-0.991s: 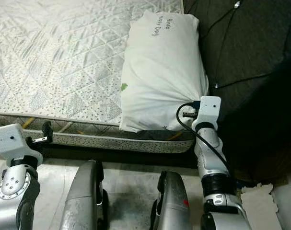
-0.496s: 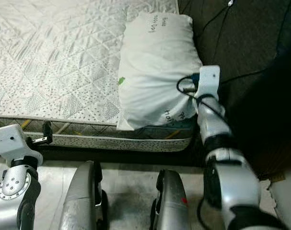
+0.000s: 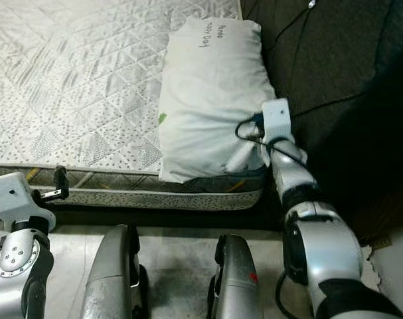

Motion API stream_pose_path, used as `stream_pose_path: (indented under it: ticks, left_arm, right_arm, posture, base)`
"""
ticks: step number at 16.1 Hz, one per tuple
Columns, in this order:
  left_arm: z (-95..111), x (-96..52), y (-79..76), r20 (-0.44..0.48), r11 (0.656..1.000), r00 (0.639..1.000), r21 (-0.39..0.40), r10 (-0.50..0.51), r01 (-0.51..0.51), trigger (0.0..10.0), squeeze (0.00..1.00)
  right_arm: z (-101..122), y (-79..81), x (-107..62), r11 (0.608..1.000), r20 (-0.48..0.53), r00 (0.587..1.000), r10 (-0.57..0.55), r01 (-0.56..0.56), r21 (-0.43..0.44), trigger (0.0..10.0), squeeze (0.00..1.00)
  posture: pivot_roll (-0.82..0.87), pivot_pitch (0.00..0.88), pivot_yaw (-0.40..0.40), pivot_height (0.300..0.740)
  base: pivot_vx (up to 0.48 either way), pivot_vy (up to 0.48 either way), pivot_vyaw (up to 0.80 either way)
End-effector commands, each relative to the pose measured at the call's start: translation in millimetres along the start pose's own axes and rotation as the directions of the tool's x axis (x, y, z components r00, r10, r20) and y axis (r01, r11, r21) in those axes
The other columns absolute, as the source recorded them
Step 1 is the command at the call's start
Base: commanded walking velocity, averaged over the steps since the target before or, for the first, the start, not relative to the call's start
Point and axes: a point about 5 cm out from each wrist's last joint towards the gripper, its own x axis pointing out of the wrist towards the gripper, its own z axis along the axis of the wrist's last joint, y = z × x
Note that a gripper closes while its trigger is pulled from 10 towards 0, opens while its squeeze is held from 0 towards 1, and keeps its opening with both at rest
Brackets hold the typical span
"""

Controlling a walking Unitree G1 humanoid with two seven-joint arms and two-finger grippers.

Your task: Clean up the room

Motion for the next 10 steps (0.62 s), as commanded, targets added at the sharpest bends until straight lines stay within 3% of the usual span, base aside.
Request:
stream_pose_path:
  ticks: [1,5,8,10]
  left_arm:
    - [-3.4,0.6,4.5,-0.011,1.000,1.000,0.013,0.019,-0.019,10.0,0.00]
    - [-4.1,2.9,4.1,-0.005,1.000,1.000,0.003,0.030,-0.030,10.0,0.00]
    - [-5.8,6.2,5.6,-0.002,0.999,0.999,0.005,0.034,-0.034,10.0,0.00]
    - [-8.2,7.3,5.1,-0.002,0.999,0.999,0.001,0.039,-0.039,10.0,0.00]
  right_arm:
    - [-10.0,-0.9,-2.4,1.000,-0.026,1.000,-0.008,0.008,0.012,10.0,1.00]
    - [-39.5,-3.4,-12.2,0.986,-0.073,0.991,-0.113,0.121,0.115,10.0,1.00]
    - [-42.9,-4.3,-16.4,0.980,-0.038,0.986,-0.161,0.164,0.115,10.0,1.00]
    - [-53.7,-3.5,-21.2,0.977,-0.068,0.982,-0.176,0.183,0.111,10.0,1.00]
  posture:
    - [0.05,0.098,-0.026,0.595]
    - [0.05,0.061,-0.031,0.595]
    - [0.04,0.025,-0.030,0.595]
    - [0.04,0.004,-0.034,0.595]
  base:
    - [0.000,0.000,0.00]
    - [0.000,0.000,0.00]
    - [0.000,0.000,0.00]
    - [0.000,0.000,0.00]
